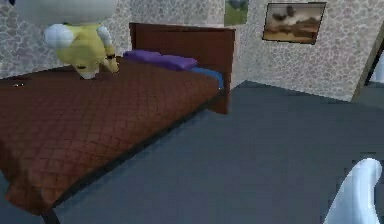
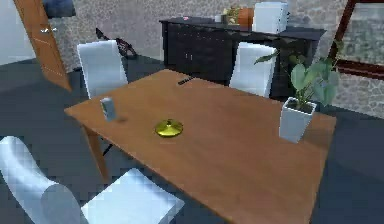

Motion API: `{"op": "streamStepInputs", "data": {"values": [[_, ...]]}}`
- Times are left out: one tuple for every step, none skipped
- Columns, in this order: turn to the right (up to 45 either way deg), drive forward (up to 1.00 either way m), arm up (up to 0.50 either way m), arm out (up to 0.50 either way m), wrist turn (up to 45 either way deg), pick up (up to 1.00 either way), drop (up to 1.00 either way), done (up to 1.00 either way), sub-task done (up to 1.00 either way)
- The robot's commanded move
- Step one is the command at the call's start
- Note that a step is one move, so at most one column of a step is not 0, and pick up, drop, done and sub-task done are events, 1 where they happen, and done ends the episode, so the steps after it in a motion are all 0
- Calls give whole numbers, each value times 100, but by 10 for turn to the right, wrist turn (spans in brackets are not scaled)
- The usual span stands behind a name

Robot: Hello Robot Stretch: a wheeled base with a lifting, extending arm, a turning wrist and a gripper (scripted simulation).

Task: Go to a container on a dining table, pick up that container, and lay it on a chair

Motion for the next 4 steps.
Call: {"op": "streamStepInputs", "data": {"values": [[450, 0, 0, 0, 0, 0, 0, 0, 0], [360, 0, 0, 0, 0, 0, 0, 0, 0], [0, 20, 0, 0, 0, 0, 0, 0, 0], [-450, 0, 0, 0, 0, 0, 0, 0, 0]]}}
